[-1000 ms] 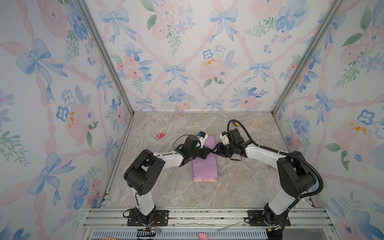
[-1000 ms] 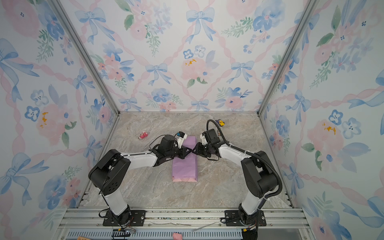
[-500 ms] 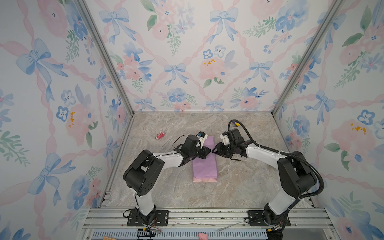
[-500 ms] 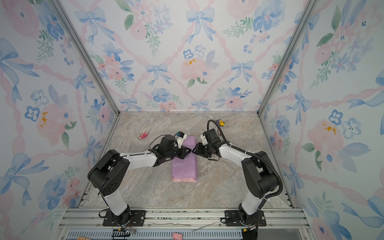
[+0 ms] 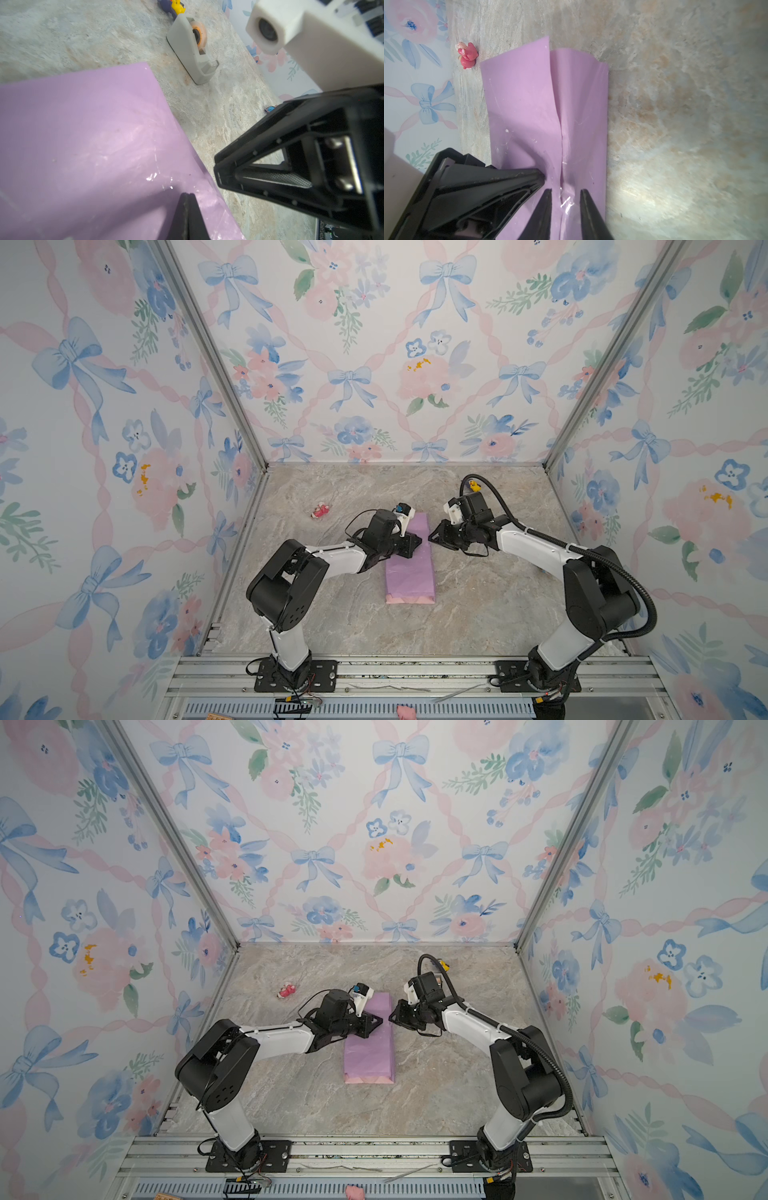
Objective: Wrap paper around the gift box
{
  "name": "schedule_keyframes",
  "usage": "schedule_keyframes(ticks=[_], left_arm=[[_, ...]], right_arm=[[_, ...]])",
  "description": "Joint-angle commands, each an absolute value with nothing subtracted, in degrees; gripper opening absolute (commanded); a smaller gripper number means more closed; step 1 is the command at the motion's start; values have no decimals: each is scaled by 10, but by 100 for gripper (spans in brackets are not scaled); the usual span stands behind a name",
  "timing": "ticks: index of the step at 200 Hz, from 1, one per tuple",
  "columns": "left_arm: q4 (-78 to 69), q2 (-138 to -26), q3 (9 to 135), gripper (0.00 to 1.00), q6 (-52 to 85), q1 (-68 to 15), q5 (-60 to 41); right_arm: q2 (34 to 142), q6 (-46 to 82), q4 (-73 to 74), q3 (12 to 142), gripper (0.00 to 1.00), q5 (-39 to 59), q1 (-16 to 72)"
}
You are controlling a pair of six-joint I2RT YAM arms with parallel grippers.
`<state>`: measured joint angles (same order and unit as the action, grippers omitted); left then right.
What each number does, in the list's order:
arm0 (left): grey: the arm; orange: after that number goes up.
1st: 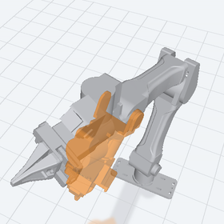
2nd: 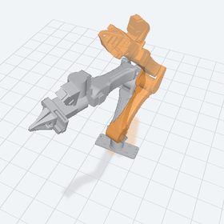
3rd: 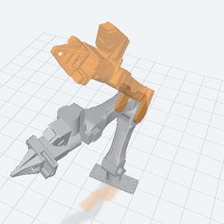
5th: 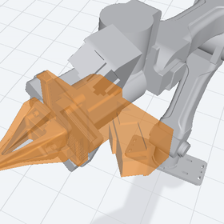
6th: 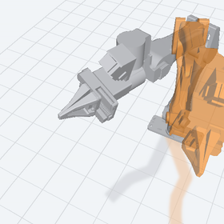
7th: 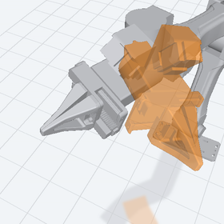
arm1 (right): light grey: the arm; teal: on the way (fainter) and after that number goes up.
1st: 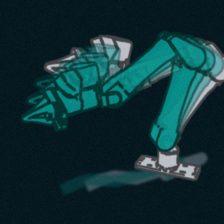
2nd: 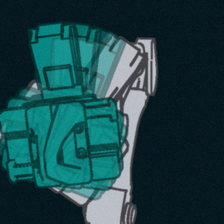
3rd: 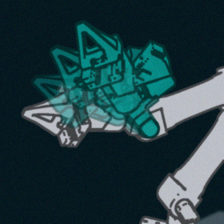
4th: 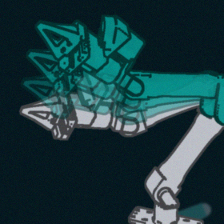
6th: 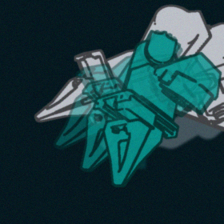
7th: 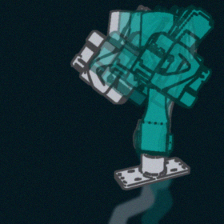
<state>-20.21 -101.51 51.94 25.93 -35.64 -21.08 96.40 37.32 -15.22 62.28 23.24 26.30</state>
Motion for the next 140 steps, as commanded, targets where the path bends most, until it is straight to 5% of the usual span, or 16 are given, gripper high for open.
schedule_keyframes(ticks=[1,86,107,140], left_arm=[[-99,-1037,491,5,254,-354,-187],[-99,-1038,490,5,253,-355,-186],[-99,-1039,489,5,253,-355,-186],[-100,-1040,489,5,253,-354,-185]], right_arm=[[986,380,-152,637,26,250,267],[1008,397,-138,631,25,269,270],[977,392,-146,624,36,253,263],[925,382,-161,608,39,243,245]])
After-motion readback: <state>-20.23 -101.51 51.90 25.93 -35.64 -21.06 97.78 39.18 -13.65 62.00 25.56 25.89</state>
